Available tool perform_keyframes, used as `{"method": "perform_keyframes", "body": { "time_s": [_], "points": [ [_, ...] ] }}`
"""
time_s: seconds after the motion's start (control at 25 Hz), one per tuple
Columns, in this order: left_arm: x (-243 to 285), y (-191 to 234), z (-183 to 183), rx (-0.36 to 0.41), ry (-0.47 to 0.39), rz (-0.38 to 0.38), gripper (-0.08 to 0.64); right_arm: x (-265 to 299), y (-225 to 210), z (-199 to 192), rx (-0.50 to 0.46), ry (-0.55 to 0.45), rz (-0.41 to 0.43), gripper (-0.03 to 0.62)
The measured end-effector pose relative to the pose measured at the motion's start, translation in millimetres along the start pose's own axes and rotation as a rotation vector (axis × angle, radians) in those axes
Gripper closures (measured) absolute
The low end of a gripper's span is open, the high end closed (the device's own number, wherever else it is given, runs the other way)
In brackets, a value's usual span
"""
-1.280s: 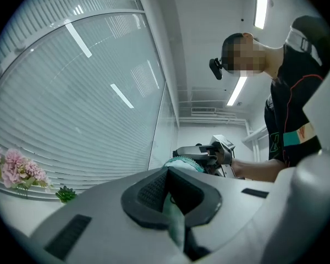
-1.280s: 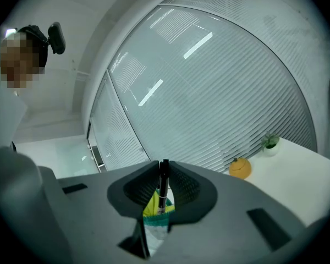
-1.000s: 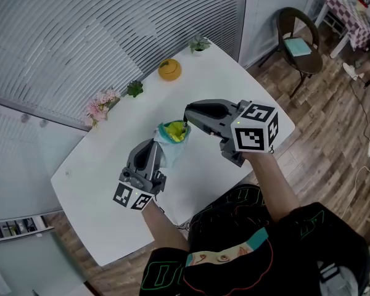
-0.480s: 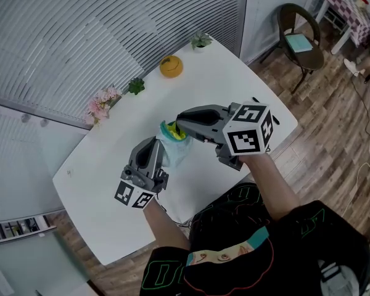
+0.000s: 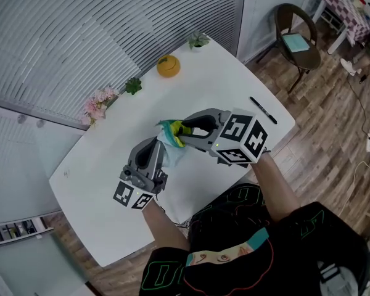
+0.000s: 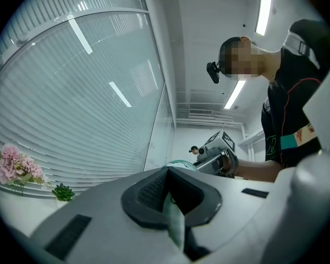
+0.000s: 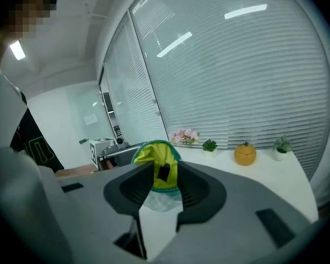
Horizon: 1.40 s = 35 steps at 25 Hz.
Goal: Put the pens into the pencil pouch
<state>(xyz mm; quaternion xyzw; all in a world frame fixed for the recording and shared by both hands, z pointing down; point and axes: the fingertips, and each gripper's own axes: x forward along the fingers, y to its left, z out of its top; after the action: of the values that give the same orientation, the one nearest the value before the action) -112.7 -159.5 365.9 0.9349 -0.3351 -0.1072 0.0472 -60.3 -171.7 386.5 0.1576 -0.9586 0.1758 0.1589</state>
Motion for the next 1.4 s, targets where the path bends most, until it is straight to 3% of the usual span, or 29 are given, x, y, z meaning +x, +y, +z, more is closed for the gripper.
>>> {"method": "perform_keyframes", "body": {
  "time_s": [0.24, 0.32, 0.4, 0.56, 0.76, 0.96, 1.2, 1.4],
  "points": [
    [10.0, -7.8, -10.1, -0.026, 0.006, -0.036, 0.563, -41.8, -28.9, 19.0, 0.052, -0.193, -0.074, 0.479],
    [13.4, -10.9, -14.3, -0.031, 0.015, -0.049, 0.563, -61.3, -47.7, 19.6, 0.072, -0.236, -0.132, 0.509],
    [17.0, -14.6, -17.5, -0.033, 0.027, -0.062, 0.563, -83.1, -72.2, 14.3, 0.093, -0.242, -0.211, 0.559],
    [27.5, -25.4, -24.4, -0.041, 0.049, -0.088, 0.563, -130.3, -112.0, 4.1, 0.129, -0.219, -0.306, 0.589],
    [34.8, -29.7, -30.6, -0.049, 0.071, -0.103, 0.563, -151.7, -155.7, -27.8, 0.089, 0.012, -0.414, 0.589],
    [38.9, -36.9, -34.5, -0.049, 0.089, -0.104, 0.563, -156.2, -189.4, -82.0, 0.075, 0.277, -0.450, 0.588],
    [42.6, -38.1, -42.5, -0.060, 0.105, -0.101, 0.563, -155.6, -223.4, -142.5, 0.113, 0.533, -0.457, 0.549],
    [41.9, -36.6, -48.3, -0.071, 0.122, -0.092, 0.563, -145.3, -244.4, -186.4, 0.176, 0.674, -0.431, 0.514]
  ]
}}
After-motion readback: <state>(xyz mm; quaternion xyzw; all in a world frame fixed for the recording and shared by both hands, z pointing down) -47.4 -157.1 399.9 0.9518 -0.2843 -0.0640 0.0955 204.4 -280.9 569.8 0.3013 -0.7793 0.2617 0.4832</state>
